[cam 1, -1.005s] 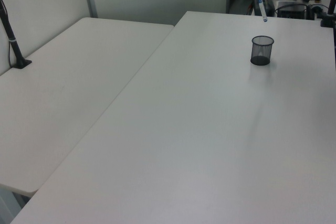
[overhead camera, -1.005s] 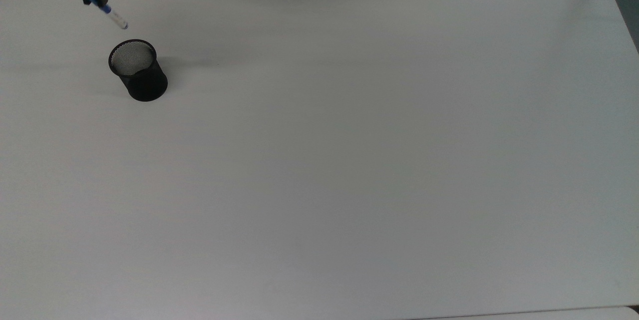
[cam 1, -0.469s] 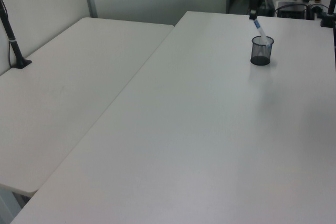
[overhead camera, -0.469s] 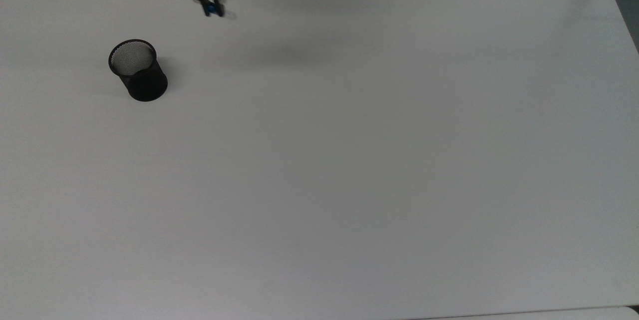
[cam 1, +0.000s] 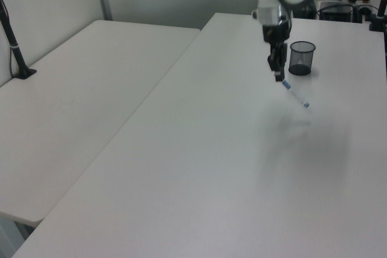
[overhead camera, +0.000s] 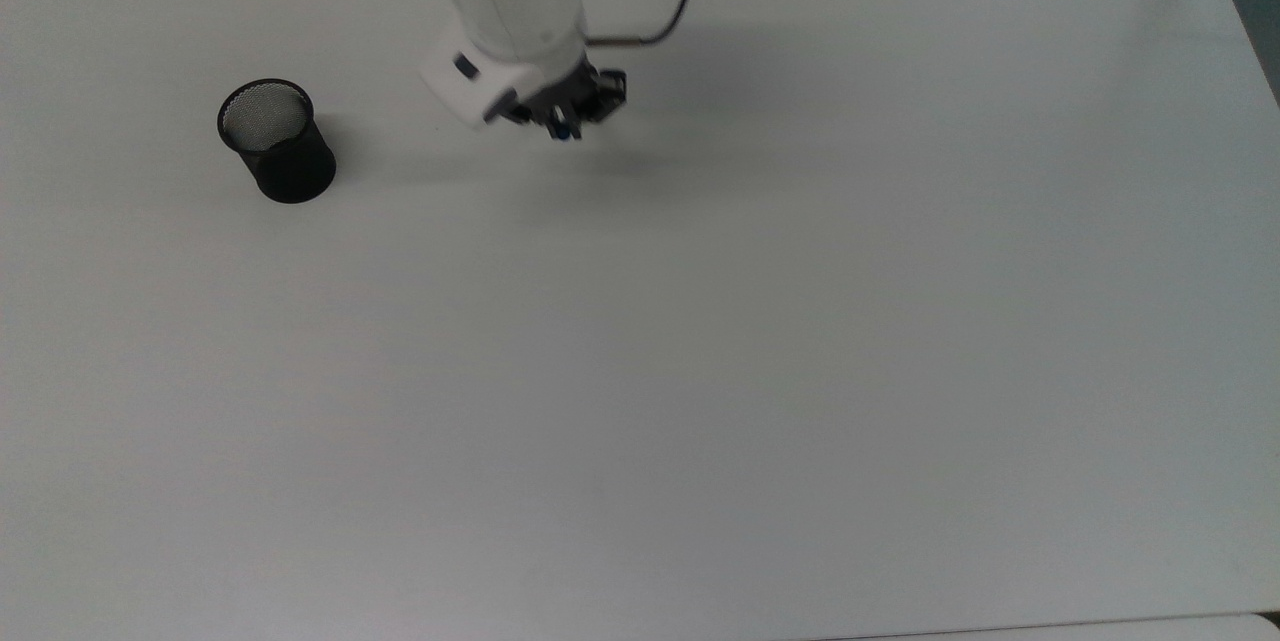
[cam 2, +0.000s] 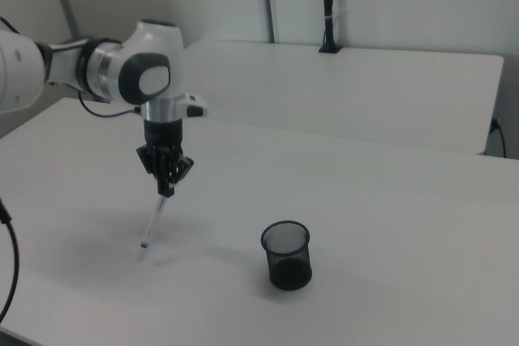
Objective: Remove the marker
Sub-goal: 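Carry the marker away from the cup and lower it to the table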
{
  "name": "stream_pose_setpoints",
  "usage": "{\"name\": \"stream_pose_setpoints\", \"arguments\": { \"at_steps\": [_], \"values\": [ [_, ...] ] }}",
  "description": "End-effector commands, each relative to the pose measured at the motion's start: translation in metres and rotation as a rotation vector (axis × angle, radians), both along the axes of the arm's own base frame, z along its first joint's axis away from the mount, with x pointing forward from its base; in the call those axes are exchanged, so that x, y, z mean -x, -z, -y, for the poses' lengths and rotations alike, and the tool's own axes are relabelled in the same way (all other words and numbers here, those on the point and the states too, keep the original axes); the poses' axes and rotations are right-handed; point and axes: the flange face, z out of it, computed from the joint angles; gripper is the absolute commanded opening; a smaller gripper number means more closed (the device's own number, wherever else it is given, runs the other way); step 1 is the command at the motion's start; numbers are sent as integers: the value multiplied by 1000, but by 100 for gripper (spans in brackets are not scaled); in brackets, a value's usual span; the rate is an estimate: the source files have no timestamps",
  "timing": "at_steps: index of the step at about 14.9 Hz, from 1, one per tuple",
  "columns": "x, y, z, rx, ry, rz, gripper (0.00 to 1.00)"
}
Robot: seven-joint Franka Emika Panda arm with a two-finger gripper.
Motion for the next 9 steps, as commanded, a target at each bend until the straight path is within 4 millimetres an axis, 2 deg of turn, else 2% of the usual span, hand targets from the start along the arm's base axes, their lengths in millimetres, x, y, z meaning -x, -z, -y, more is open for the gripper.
{"name": "stream_pose_setpoints", "arguments": {
  "at_steps": [1,4,9],
  "values": [
    [-16,44,-13,39,46,0,3],
    [-22,63,-14,46,47,10,3],
    [-37,102,-30,98,98,91,4]
  ]
}}
